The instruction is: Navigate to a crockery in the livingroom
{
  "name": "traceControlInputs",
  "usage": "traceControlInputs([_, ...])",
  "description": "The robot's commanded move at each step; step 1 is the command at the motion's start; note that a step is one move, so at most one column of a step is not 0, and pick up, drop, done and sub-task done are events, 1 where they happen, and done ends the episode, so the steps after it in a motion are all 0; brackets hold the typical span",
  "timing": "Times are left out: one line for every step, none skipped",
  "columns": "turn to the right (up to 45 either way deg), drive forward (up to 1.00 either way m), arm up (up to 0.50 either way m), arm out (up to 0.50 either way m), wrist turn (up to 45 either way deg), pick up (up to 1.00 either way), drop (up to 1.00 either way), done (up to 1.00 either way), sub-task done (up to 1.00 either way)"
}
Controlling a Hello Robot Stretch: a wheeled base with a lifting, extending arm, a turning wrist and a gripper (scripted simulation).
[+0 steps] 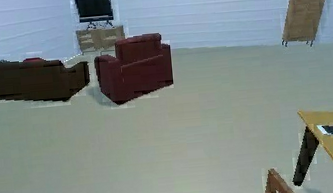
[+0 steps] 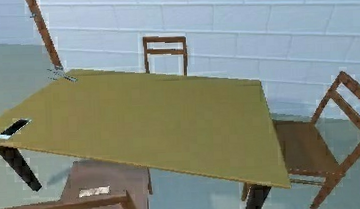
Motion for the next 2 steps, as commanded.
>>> traceControlInputs([3.0, 0.00, 0.00, 0.00, 0.0, 0.00, 0.00, 0.00, 0.00])
traceControlInputs([0.0, 0.80, 0.00, 0.00, 0.0, 0.00, 0.00, 0.00, 0.00])
